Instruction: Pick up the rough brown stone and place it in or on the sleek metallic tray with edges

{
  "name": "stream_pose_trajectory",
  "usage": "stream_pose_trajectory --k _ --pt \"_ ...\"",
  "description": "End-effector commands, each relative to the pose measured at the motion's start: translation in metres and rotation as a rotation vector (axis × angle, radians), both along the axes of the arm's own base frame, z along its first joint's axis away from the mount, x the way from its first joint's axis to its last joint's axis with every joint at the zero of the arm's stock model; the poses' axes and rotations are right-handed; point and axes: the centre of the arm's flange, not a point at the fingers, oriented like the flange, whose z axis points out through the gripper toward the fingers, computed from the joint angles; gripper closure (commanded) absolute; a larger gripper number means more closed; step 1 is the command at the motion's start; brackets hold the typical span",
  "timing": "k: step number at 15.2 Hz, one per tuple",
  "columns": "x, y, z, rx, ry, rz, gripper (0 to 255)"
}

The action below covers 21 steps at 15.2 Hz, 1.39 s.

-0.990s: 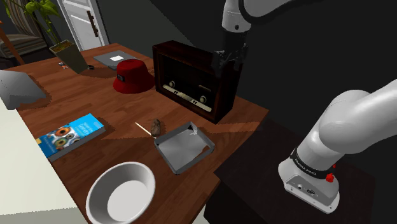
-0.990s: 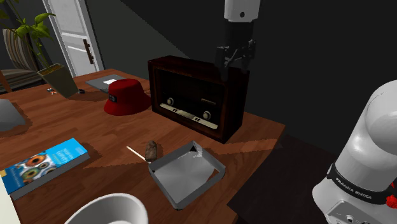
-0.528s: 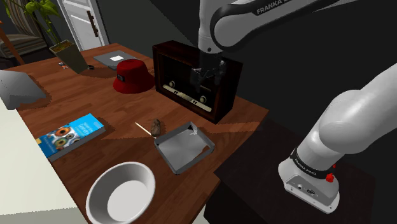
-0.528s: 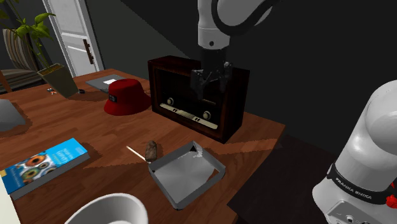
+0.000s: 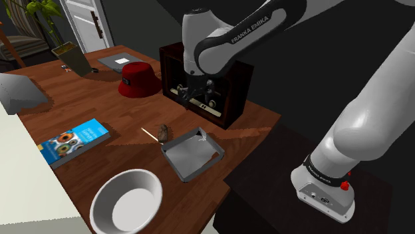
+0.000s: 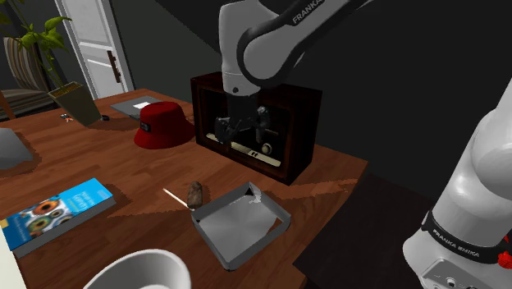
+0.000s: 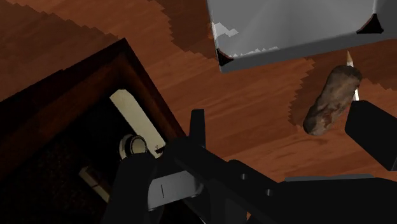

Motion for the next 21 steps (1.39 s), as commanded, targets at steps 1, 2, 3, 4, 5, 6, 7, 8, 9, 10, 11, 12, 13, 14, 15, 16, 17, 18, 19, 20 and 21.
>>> stream_pose_trajectory --k 1,2,3,4,5,6,7,8,9,10,11,12,13,14,15,16,17,18,19,20,21 --pt "0.013 0.016 -0.016 0.006 -0.001 -0.017 0" --pt "0.020 0.023 -0.025 0.009 -0.001 -0.024 0" --pt "0.027 0.030 -0.033 0.011 -0.001 -0.032 0" --pt "0.034 0.037 -0.042 0.014 -0.001 -0.040 0" --pt "0.041 0.043 -0.051 0.016 -0.002 -0.047 0" --pt "0.048 0.050 -0.059 0.019 -0.002 -0.055 0" --pt "0.056 0.057 -0.068 0.021 -0.002 -0.063 0" --pt "0.063 0.063 -0.076 0.024 -0.002 -0.070 0" --pt "0.071 0.070 -0.084 0.026 -0.002 -0.078 0" --pt "0.078 0.076 -0.093 0.029 -0.002 -0.085 0" --pt "0.086 0.083 -0.101 0.031 -0.003 -0.093 0" --pt "0.093 0.089 -0.110 0.034 -0.003 -0.101 0" --pt "0.101 0.096 -0.118 0.037 -0.003 -0.108 0" --pt "0.108 0.102 -0.126 0.039 -0.003 -0.116 0" --pt "0.116 0.108 -0.135 0.042 -0.003 -0.124 0" --pt "0.120 0.112 -0.139 0.043 -0.003 -0.128 0" --pt "0.120 0.112 -0.144 0.043 -0.003 -0.128 0" --pt "0.121 0.111 -0.150 0.043 -0.003 -0.128 0" --pt "0.121 0.111 -0.155 0.043 -0.003 -0.128 0" --pt "0.121 0.111 -0.160 0.043 -0.003 -0.128 0" --pt "0.121 0.111 -0.165 0.043 -0.003 -0.128 0"
